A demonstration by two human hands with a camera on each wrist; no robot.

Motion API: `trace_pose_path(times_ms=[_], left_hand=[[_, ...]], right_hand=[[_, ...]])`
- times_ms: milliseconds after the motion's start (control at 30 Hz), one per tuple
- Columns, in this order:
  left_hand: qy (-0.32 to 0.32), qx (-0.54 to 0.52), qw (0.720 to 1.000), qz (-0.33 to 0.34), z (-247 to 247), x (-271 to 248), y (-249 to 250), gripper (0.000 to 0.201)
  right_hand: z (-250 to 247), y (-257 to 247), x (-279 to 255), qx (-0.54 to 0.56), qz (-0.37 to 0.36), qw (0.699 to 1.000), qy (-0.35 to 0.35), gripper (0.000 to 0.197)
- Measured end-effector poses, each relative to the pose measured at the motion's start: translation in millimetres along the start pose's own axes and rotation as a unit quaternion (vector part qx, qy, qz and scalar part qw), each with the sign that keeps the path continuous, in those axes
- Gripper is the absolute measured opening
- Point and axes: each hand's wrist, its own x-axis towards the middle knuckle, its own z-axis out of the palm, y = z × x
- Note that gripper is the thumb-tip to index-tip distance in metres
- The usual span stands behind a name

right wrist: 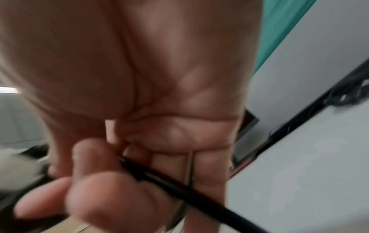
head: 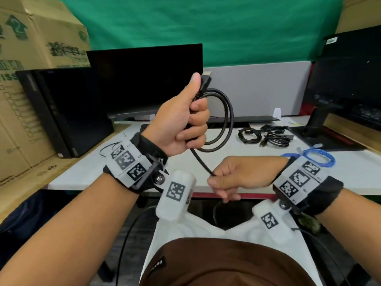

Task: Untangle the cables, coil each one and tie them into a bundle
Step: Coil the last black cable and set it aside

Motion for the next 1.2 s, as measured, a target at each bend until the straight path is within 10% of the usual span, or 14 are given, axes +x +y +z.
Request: trace_pose_path(times_ms=[200,400,600,867,1067,1200], left_hand=[[-0.104,0.237,0.959,-0.112,-21.2,-3.0,6.9,0.056],[-0.029,0.439,0.890,-0.119,-21.0,10.1,-34.6,0.050],[0.067,0.296,0.946,-0.109,-17.8,21.2,-59.6,0.054],[0.090,0.083,0.991,-0.050,-6.4,26.9,-60.1,0.071],[0.161,-0.030,0.986,-0.023,-9.2,25.8,-59.2,0.048],[0.110,-0.115,0.987,-0.008,-4.7,24.9,-55.8,0.048]], right_hand=[[-54.3,21.1,-29.3,-0.206,0.093,0.958,0.176,0.069],[-76.6,15.9,-29.9,0.030,0.072,0.893,0.443,0.044],[-52.8,-26.5,-24.3,0.322,-0.075,0.861,0.386,0.023],[21.7,-47.2,5.8,0.072,-0.113,0.926,0.352,0.006],[20.4,-28.2,13.0,-0.152,-0.043,0.858,0.489,0.052],[12.9,-16.1,13.5,-0.054,0.021,0.925,0.376,0.111]])
